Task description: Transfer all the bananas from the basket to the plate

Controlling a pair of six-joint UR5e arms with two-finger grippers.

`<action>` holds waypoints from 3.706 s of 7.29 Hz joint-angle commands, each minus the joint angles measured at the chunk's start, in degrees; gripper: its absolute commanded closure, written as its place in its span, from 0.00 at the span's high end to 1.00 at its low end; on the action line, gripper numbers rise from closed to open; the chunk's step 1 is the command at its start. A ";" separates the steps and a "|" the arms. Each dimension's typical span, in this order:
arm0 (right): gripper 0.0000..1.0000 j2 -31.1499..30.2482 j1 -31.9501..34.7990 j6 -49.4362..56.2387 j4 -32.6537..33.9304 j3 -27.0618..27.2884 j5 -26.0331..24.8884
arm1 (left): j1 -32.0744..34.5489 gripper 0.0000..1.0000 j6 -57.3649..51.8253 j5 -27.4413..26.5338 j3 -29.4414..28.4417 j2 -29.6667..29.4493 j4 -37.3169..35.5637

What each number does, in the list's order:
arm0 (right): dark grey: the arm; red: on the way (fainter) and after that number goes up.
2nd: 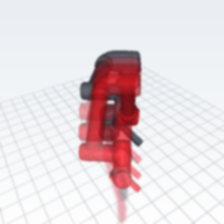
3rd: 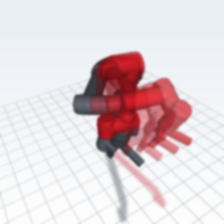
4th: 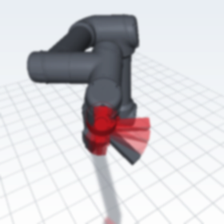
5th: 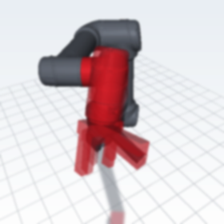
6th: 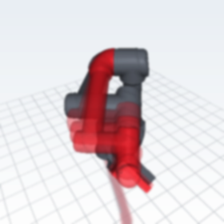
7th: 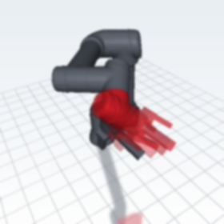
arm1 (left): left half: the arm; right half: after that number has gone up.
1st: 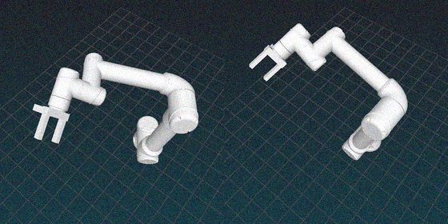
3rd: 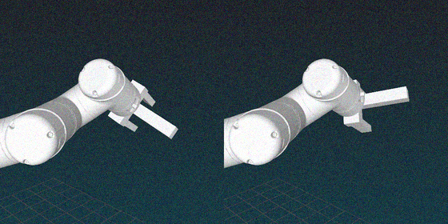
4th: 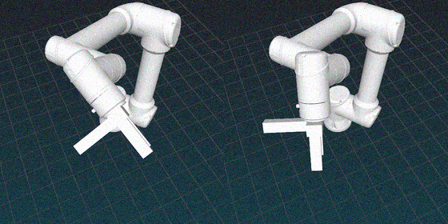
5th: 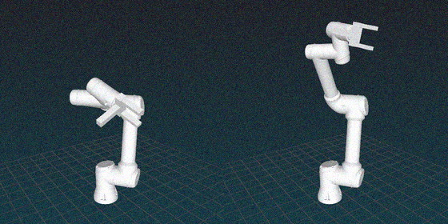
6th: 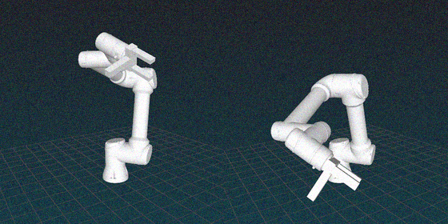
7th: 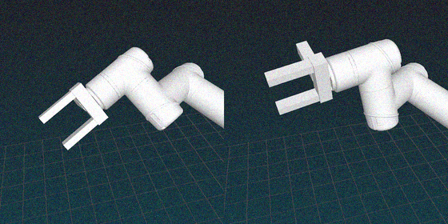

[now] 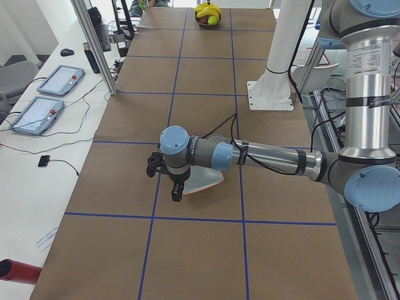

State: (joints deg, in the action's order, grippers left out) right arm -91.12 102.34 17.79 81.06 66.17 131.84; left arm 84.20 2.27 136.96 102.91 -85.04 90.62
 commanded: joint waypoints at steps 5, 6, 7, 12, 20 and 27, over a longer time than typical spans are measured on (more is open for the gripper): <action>0.91 -0.02 -0.03 0.05 -0.11 -1.30 0.26 | 0.00 1.00 0.01 0.07 -0.07 -0.21 0.00; 0.87 -0.02 -0.03 0.05 -0.11 -1.74 0.35 | 0.00 1.00 0.01 0.07 0.01 -0.21 0.00; 0.87 -0.02 -0.03 0.05 -0.11 -1.92 0.35 | 0.00 1.00 0.01 0.07 0.01 -0.21 0.00; 0.30 -0.02 -0.03 -0.04 -0.11 -1.92 0.35 | 0.09 1.00 0.54 0.15 0.72 -0.13 0.00; 0.00 0.77 3.22 1.01 7.59 10.44 1.94 | 0.09 1.00 1.94 2.79 1.16 0.14 0.00; 0.00 7.01 -5.34 -19.73 3.44 19.14 15.54 | -3.49 1.00 19.12 3.23 -0.24 -5.12 12.62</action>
State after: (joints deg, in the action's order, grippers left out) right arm -84.97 102.32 8.29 87.79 82.72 143.60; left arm 82.91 15.21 140.10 103.39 -88.31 98.18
